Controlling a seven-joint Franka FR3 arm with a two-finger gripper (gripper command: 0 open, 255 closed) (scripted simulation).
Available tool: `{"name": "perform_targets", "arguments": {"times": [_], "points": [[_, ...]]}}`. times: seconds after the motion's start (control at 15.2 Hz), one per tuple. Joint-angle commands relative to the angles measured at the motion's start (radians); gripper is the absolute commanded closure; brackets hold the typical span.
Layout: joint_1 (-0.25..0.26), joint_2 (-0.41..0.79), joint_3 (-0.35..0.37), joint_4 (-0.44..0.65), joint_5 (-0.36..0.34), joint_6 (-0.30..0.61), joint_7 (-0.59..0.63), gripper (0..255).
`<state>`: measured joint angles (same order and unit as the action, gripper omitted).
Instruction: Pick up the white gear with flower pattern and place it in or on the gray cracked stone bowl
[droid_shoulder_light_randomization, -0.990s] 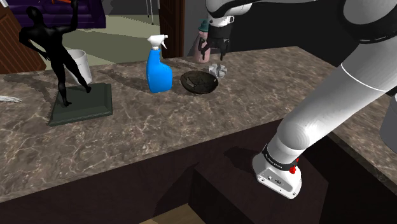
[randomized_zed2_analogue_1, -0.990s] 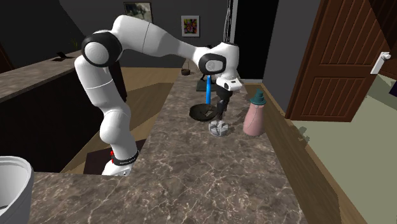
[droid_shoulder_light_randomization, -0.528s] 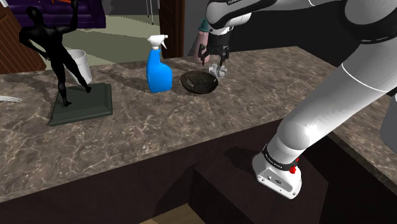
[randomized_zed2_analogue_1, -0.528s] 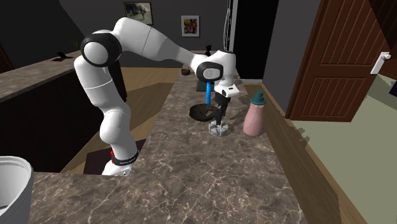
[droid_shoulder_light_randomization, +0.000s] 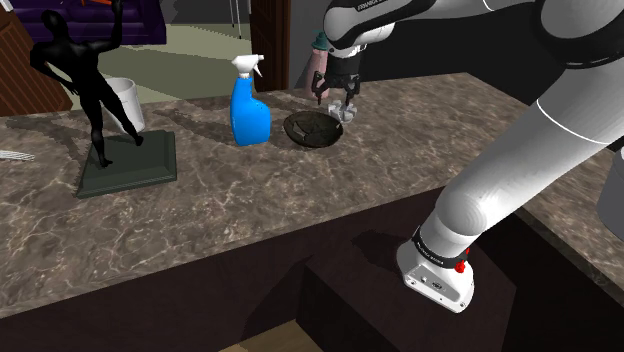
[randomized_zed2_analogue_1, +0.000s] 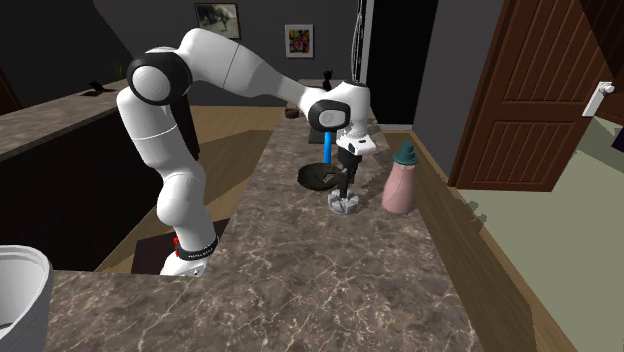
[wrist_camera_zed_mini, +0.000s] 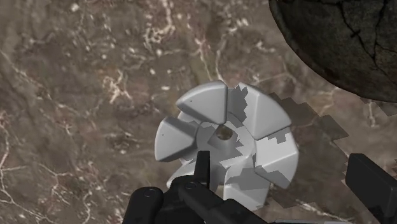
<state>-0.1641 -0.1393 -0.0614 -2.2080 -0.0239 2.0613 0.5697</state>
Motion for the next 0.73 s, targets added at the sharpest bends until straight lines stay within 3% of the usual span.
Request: {"name": "perform_targets", "arguments": {"times": [0.0, 0.66], "points": [[0.000, 0.000, 0.000, 0.000, 0.000, 0.000, 0.000, 255], [0.000, -0.005, 0.000, 0.009, 0.000, -0.013, 0.000, 255]]}}
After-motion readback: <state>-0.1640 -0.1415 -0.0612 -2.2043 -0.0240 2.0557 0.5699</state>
